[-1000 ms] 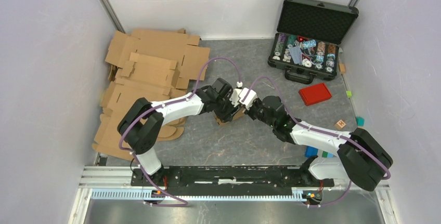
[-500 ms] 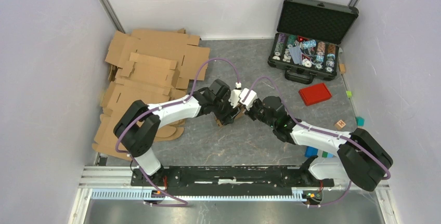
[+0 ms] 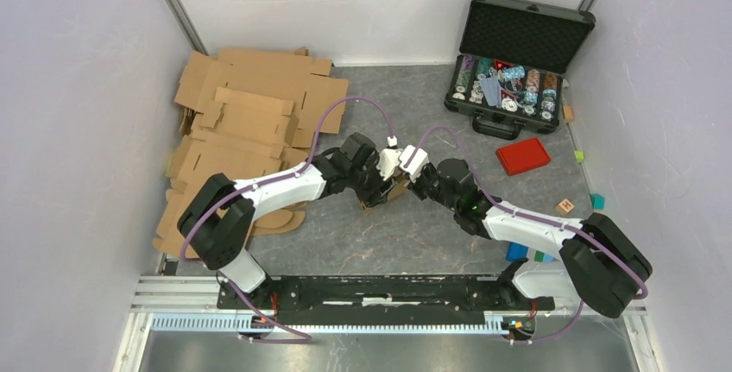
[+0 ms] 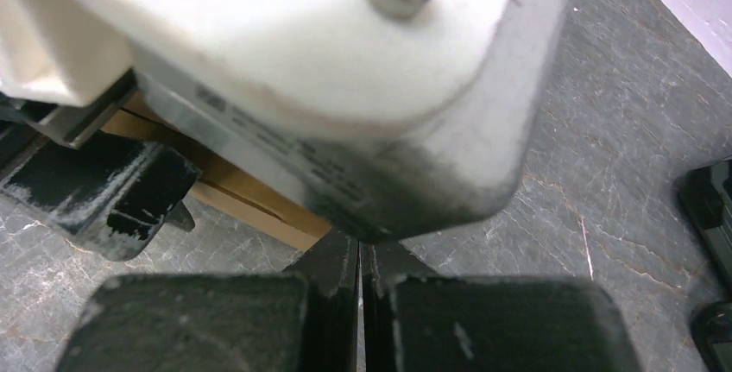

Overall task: Fold the paper box
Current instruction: Close the paper box at the center of the board.

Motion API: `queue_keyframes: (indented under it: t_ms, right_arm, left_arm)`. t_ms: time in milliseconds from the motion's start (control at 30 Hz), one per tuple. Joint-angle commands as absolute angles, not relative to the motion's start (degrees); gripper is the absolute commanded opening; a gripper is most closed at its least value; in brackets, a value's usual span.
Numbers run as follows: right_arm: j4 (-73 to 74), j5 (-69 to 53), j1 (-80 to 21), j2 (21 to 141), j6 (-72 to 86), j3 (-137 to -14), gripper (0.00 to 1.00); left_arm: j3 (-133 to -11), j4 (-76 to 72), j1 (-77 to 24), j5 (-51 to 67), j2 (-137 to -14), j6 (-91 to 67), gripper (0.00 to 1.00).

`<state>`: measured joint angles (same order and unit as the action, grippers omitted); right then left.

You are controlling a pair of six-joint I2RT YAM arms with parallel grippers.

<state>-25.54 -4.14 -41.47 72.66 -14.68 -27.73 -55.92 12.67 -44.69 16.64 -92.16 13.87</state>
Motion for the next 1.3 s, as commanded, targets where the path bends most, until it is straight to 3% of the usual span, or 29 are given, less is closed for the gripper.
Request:
queue_keyframes:
  t_ms: [0, 167, 333, 700, 900, 1267]
  right_arm:
    - [-26.4, -4.9, -41.0, 72.6, -13.7, -28.0, 0.0]
    - [-25.3, -5.5, -40.8, 73.0, -13.4, -29.1, 0.0]
    - [-23.5, -5.8, -40.8, 73.1, -12.3, -30.8, 0.02]
    - [-19.3, -6.1, -40.0, 74.8, -8.6, -35.1, 0.03]
    - [-18.3, -6.2, -39.6, 75.2, -5.5, -36.7, 0.04]
    - [-15.9, -4.8, -39.1, 74.6, -7.6, -37.0, 0.2]
  left_arm:
    - [-57.8, 13.1, -44.3, 17.2, -92.2, 12.3, 0.56]
    - [-58.5, 14.6, -44.3, 16.6, -93.0, 12.6, 0.54]
    - [-59.1, 15.0, -44.3, 16.7, -94.1, 12.7, 0.42]
    - [-60.0, 15.9, -44.4, 17.7, -95.5, 13.3, 0.39]
    - [-60.4, 16.4, -44.4, 18.0, -96.1, 13.4, 0.32]
    - [-60.4, 16.5, -44.5, 18.2, -96.0, 13.6, 0.31]
